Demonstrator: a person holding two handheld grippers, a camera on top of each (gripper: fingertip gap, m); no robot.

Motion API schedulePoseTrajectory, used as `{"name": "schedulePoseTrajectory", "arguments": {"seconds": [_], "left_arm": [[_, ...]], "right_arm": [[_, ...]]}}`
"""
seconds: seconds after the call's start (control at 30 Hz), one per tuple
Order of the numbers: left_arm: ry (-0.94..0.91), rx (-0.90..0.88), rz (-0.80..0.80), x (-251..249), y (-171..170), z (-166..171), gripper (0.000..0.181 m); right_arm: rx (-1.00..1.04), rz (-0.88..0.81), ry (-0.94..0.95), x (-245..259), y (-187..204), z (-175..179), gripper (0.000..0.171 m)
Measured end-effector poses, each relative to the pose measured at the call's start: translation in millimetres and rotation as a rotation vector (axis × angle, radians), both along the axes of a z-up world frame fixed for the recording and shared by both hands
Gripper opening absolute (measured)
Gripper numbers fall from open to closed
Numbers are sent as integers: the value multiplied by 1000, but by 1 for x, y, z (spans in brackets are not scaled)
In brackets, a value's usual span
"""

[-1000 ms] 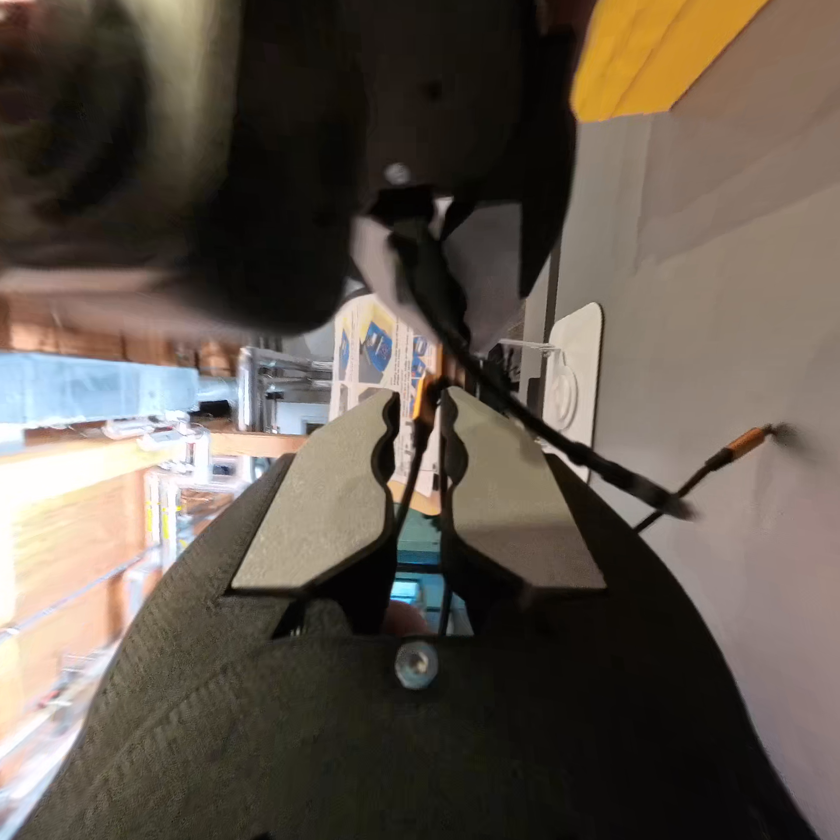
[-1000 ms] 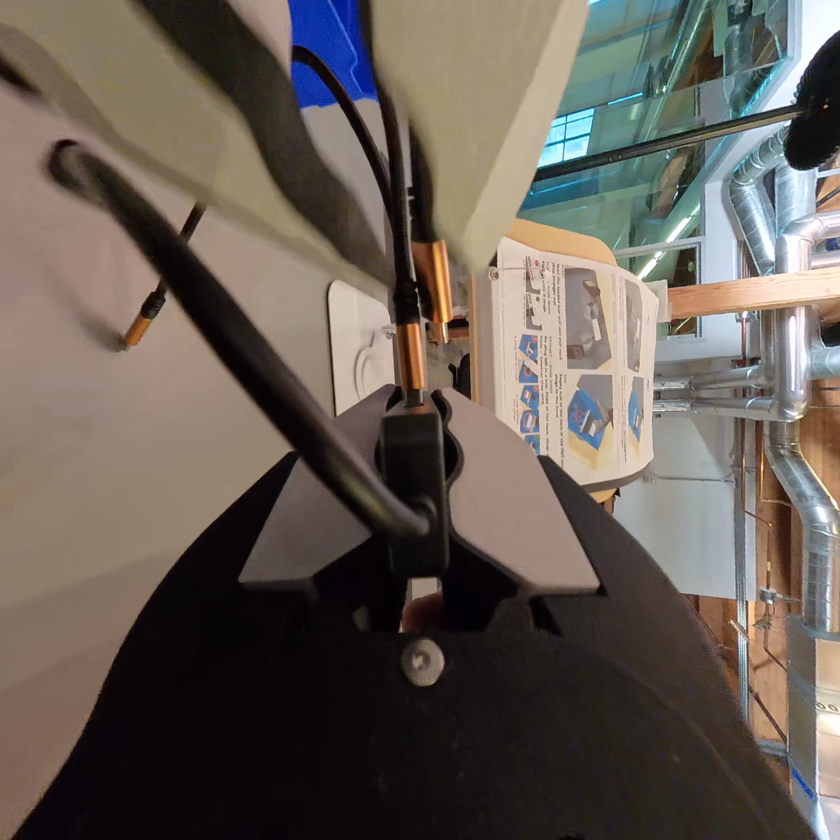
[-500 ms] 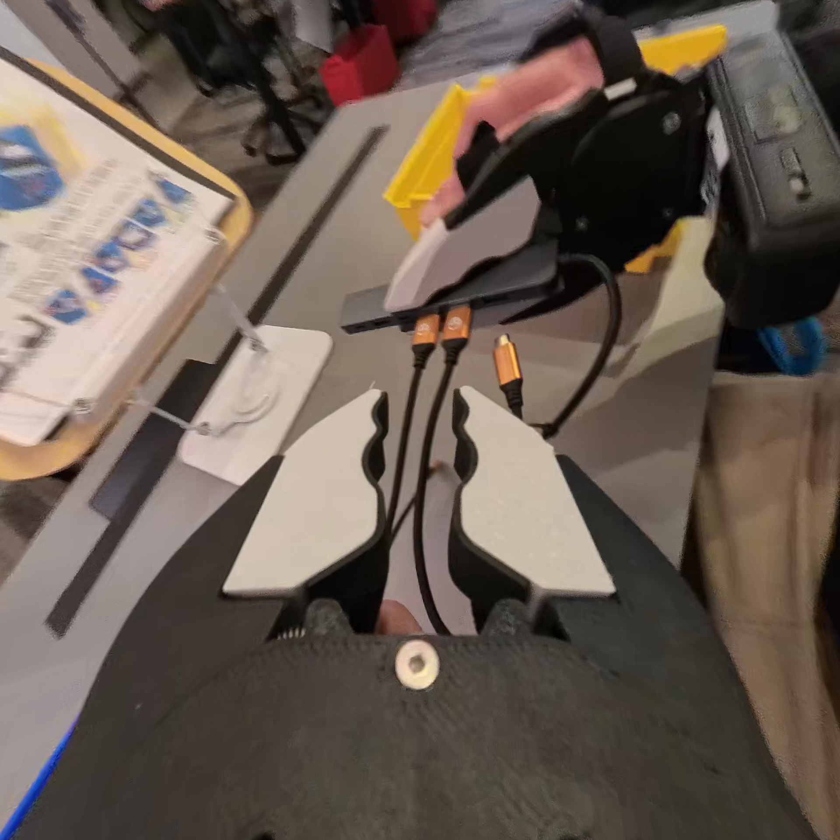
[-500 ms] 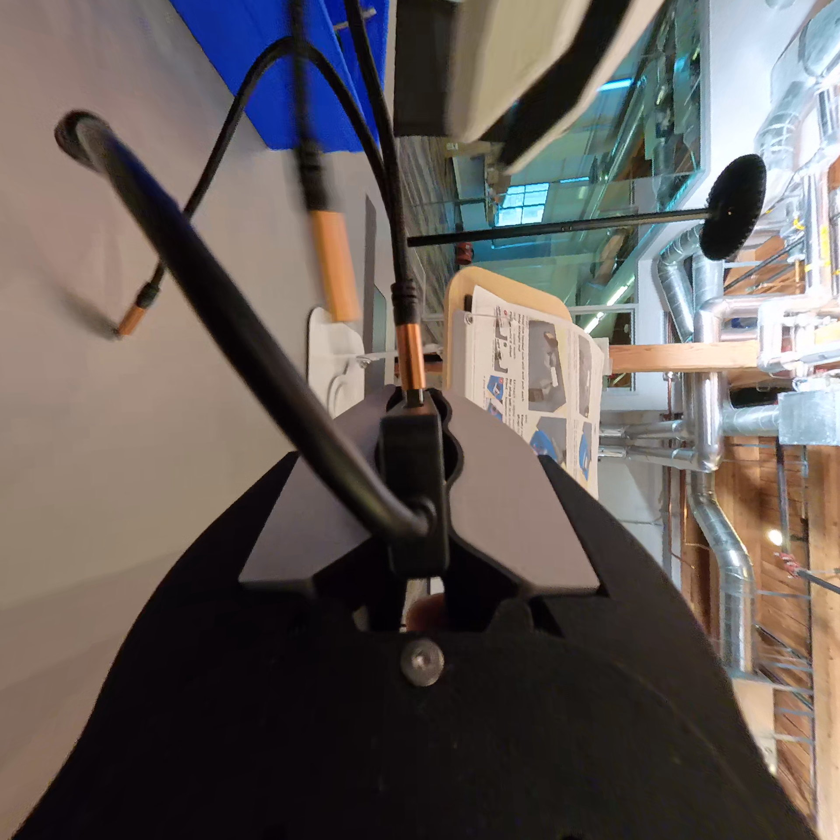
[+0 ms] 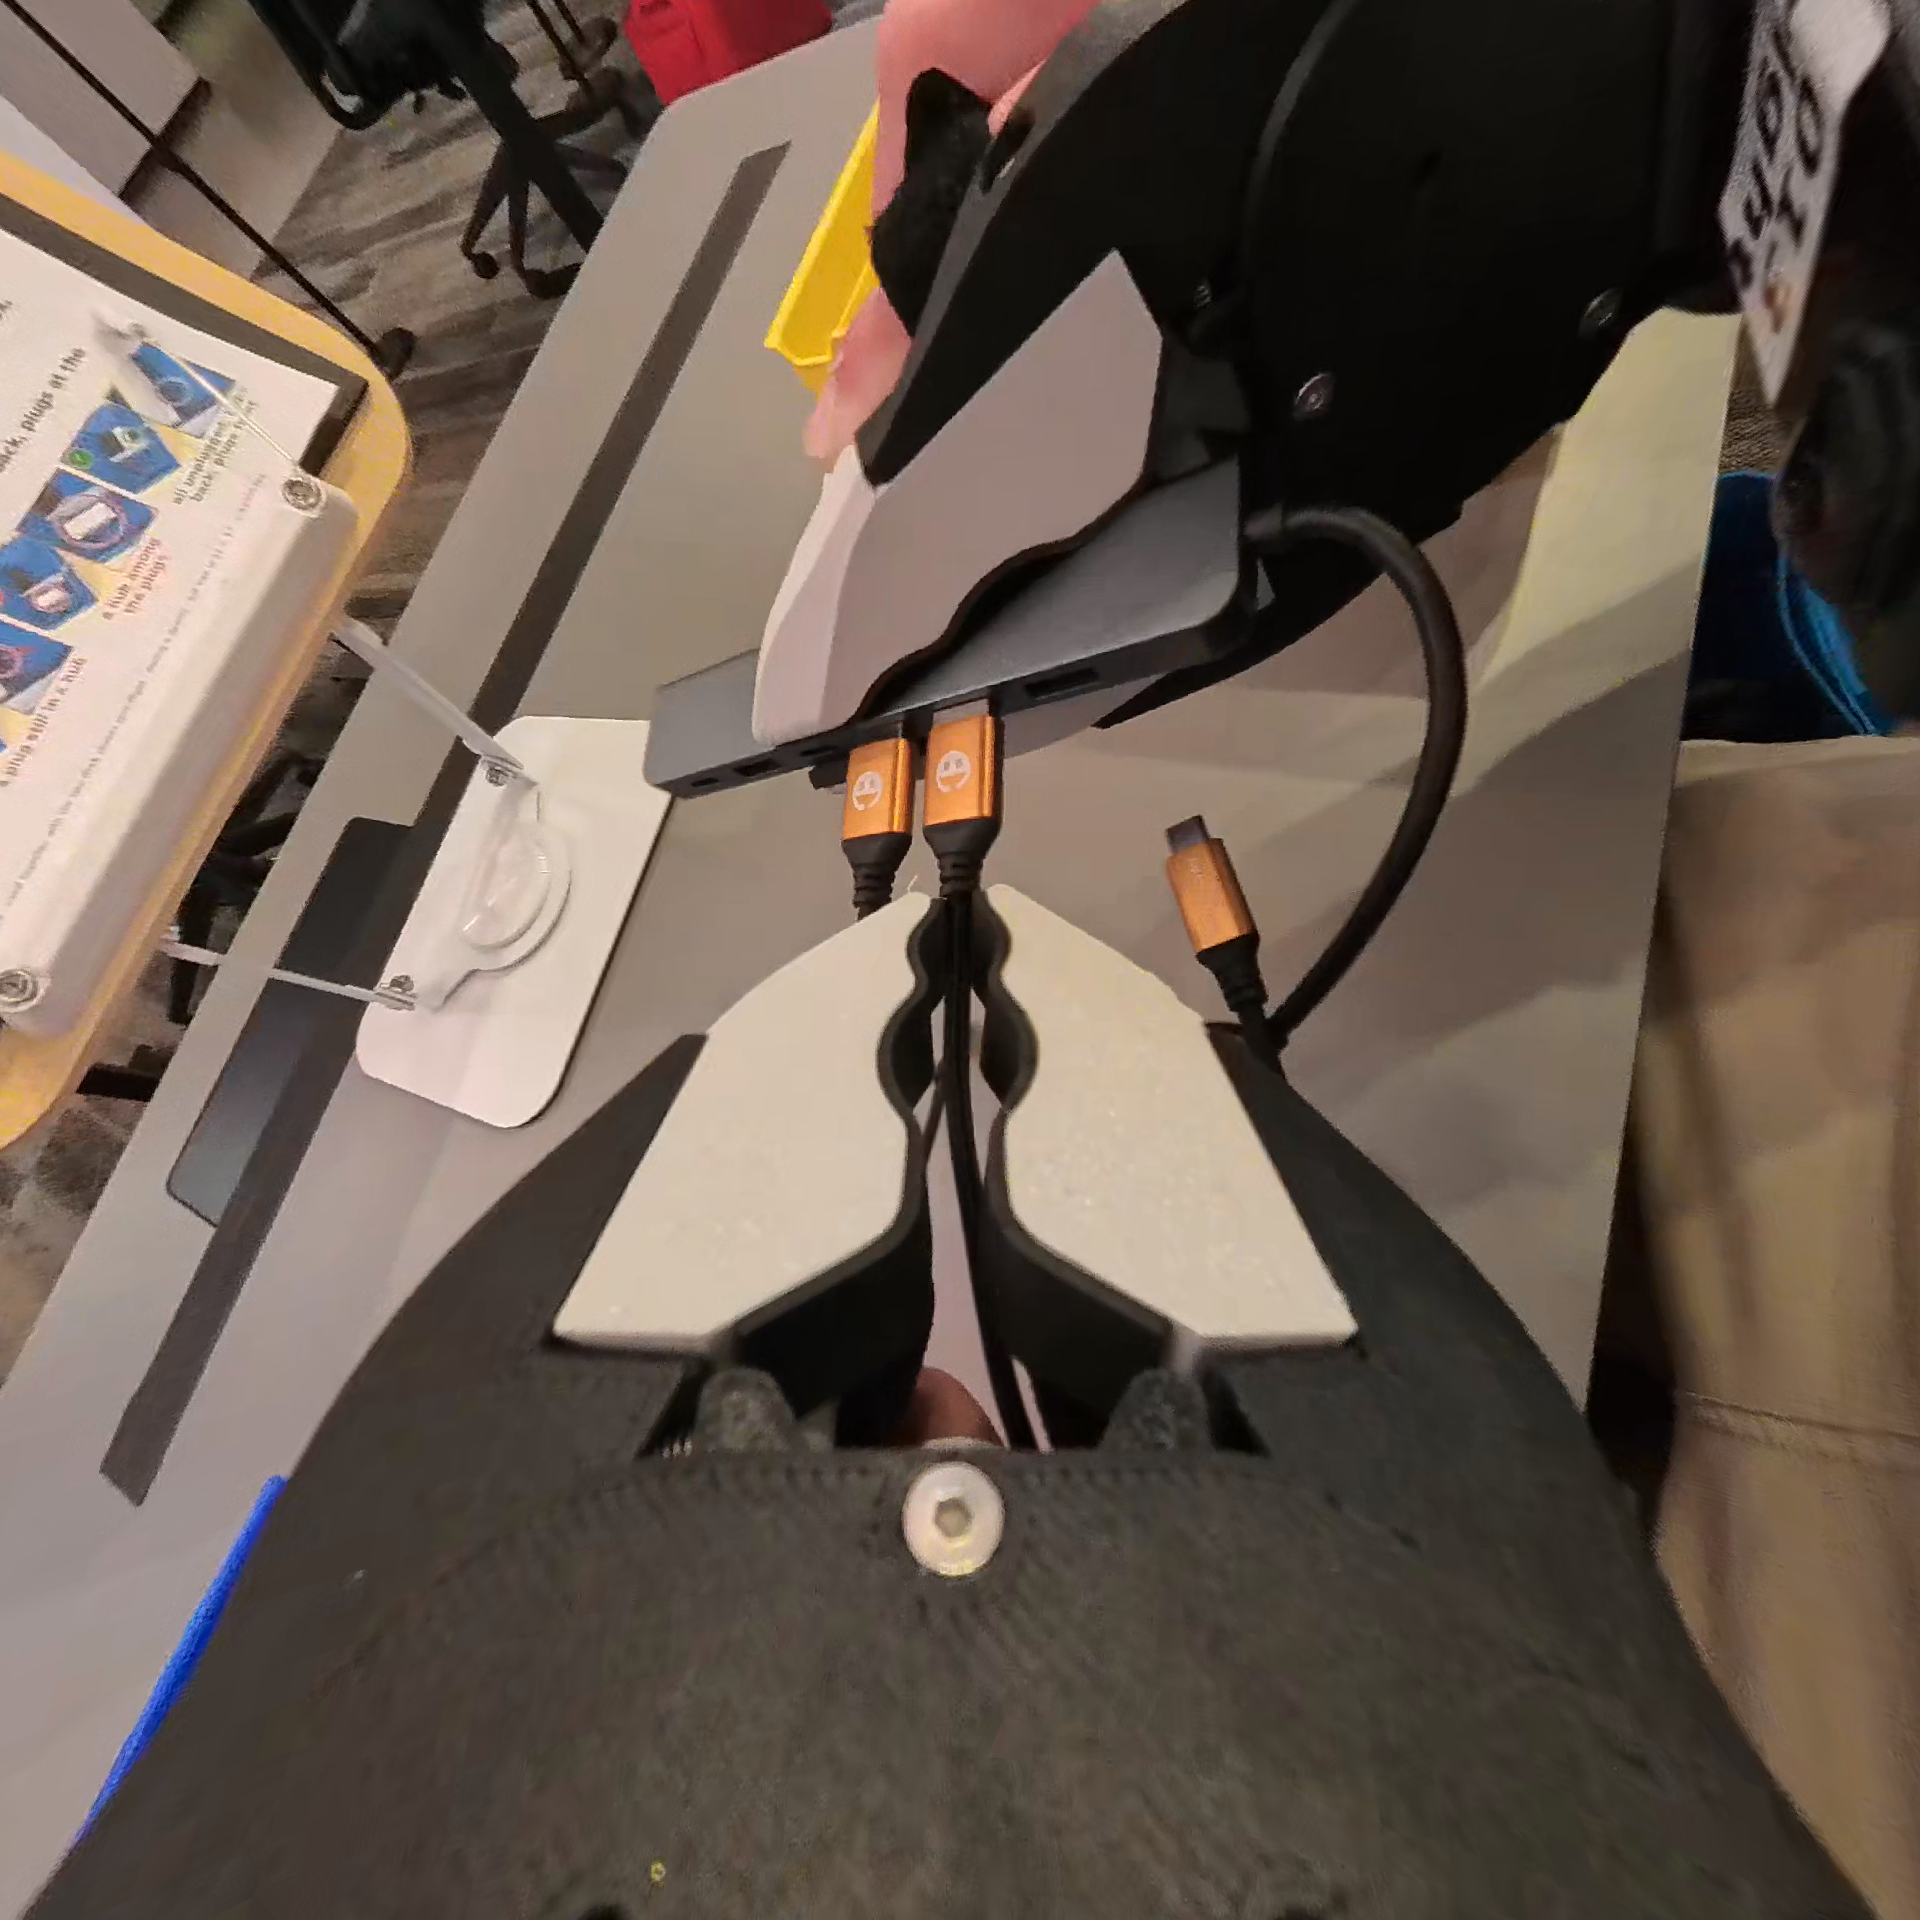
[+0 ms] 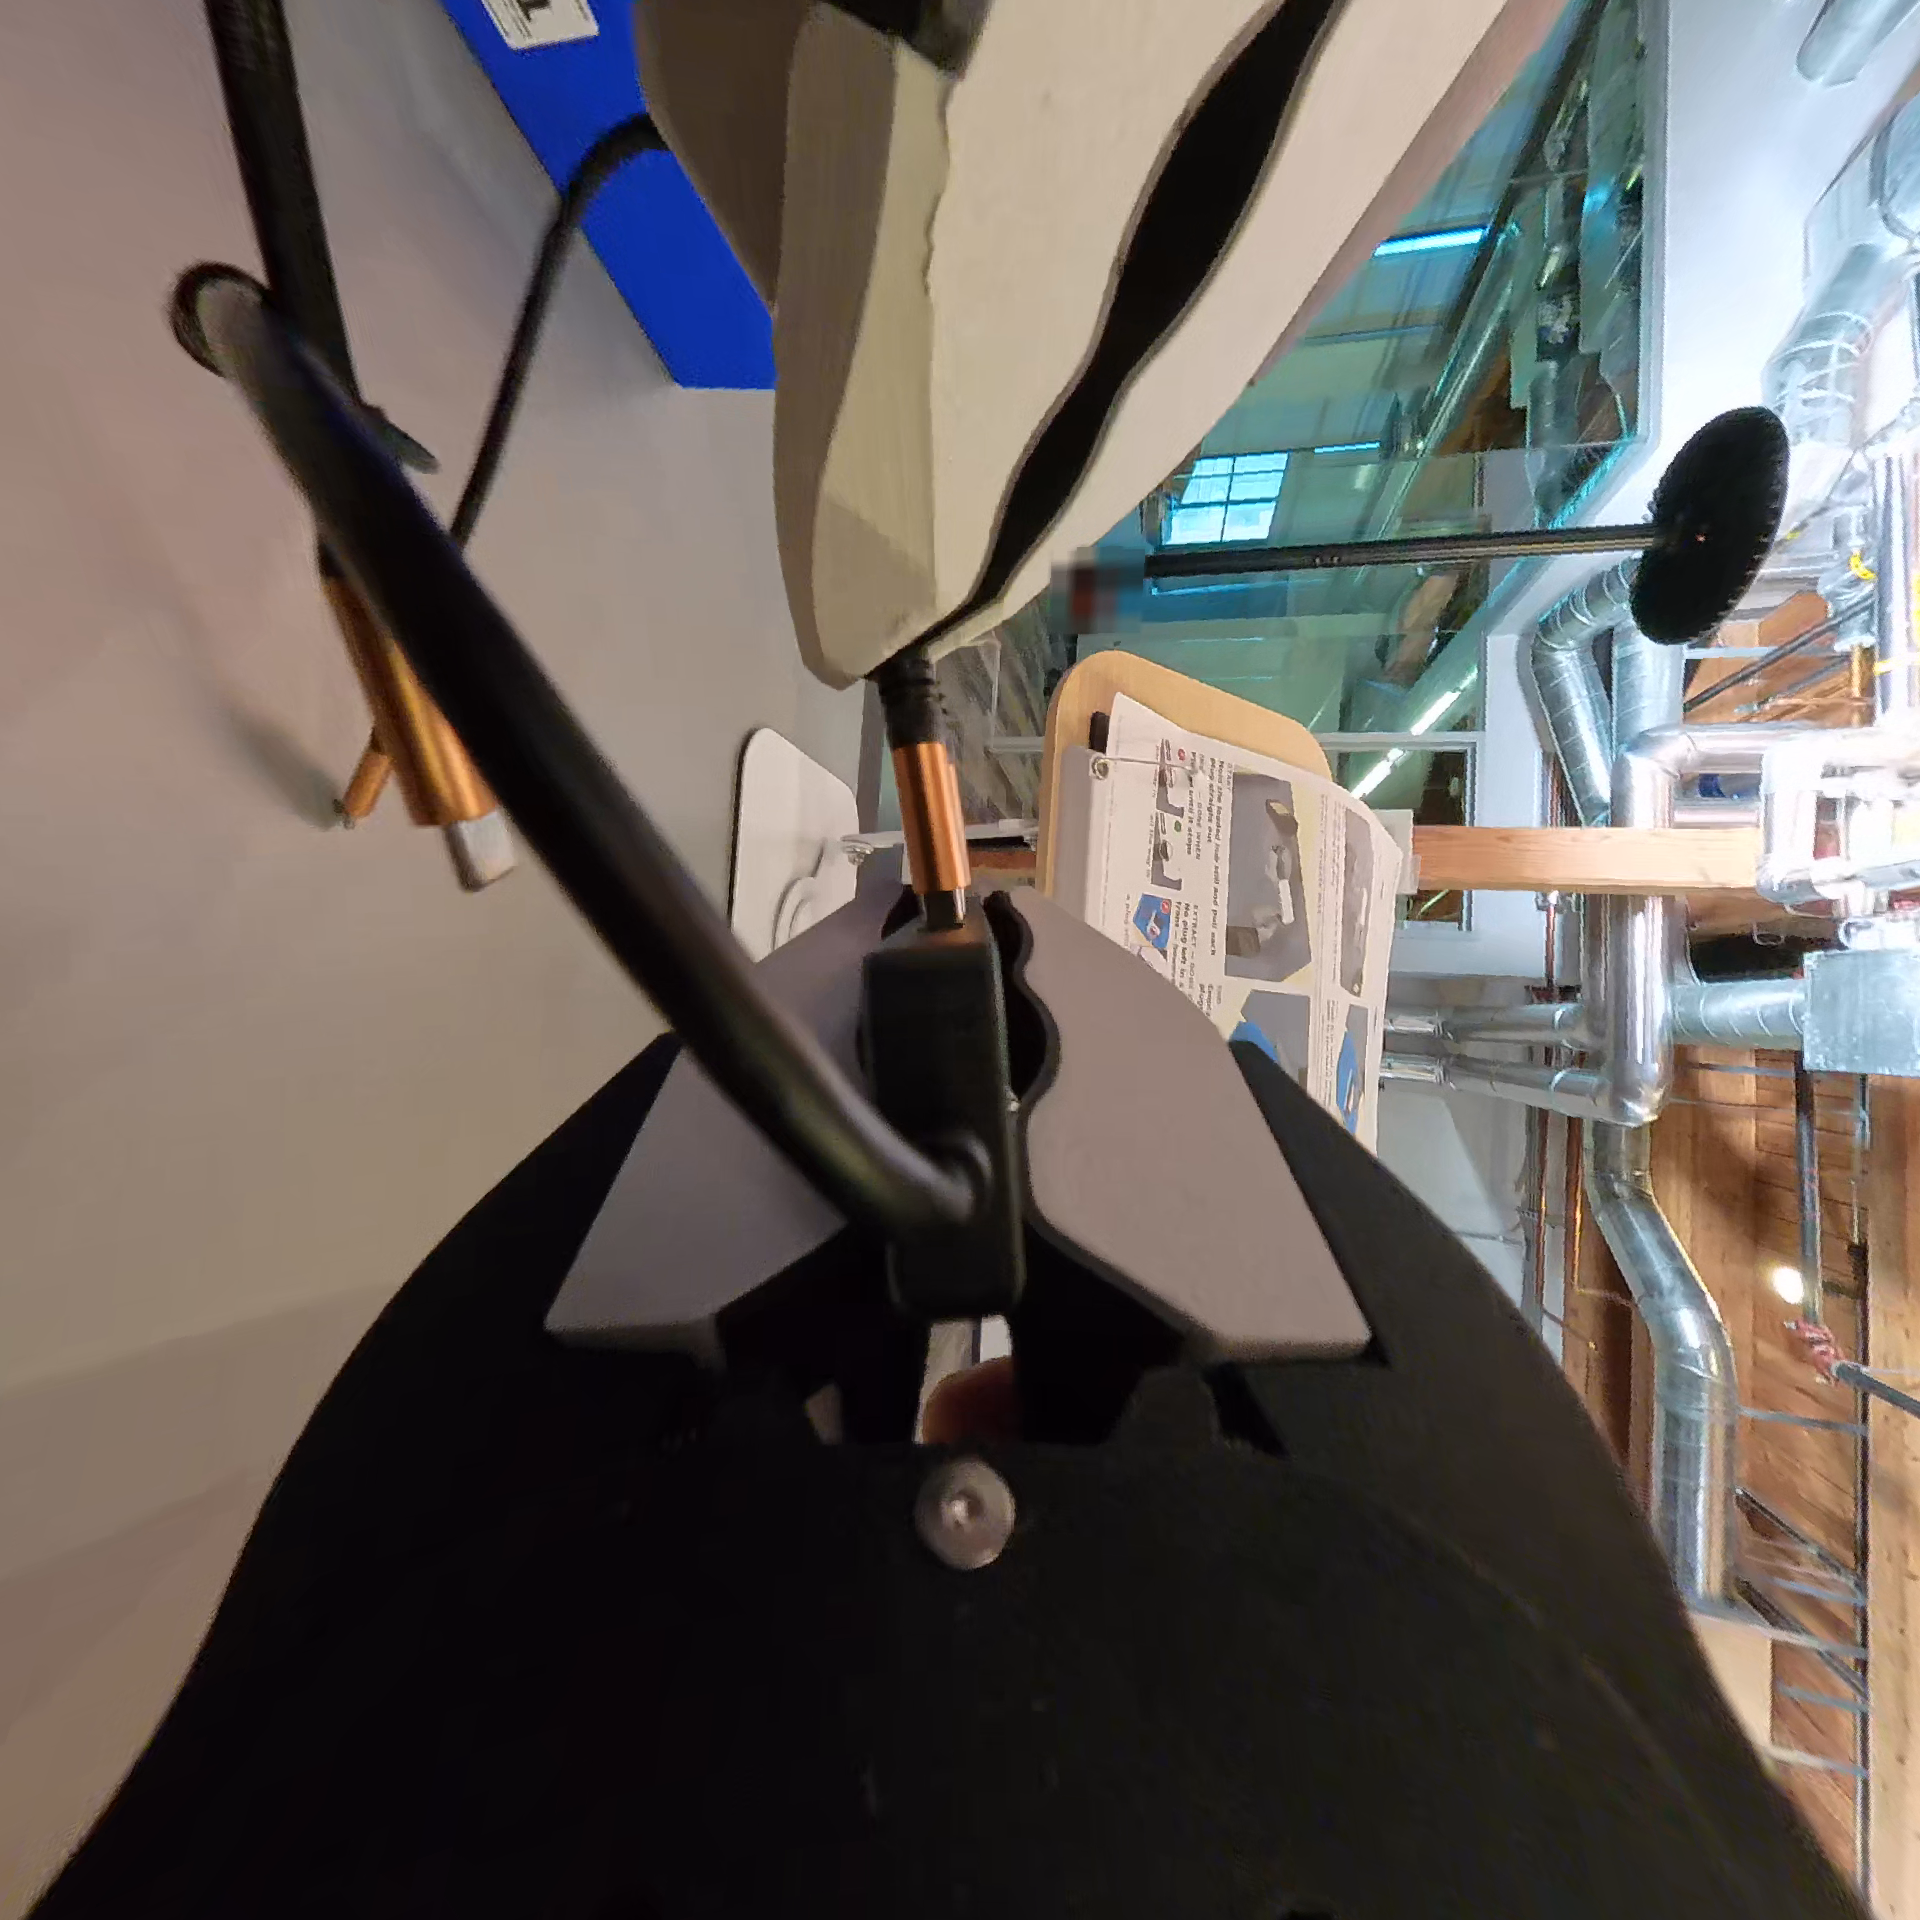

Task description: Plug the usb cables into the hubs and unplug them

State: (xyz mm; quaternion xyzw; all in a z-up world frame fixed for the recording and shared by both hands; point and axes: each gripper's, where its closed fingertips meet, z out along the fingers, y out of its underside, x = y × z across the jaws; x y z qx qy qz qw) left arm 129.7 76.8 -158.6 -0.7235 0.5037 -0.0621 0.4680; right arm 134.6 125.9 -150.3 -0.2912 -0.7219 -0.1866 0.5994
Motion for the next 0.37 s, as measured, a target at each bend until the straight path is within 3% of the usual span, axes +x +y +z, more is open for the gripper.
{"name": "schedulePoseTrajectory", "arguments": {"seconds": [0.23, 0.37], "left_arm": [[-88, 9, 49, 2, 3, 0, 3], [-33, 40, 61, -3, 6, 6, 5]], "right_arm": [[-41, -32, -17, 2, 1, -2, 11], [-43, -43, -11, 2, 3, -2, 11]]}}
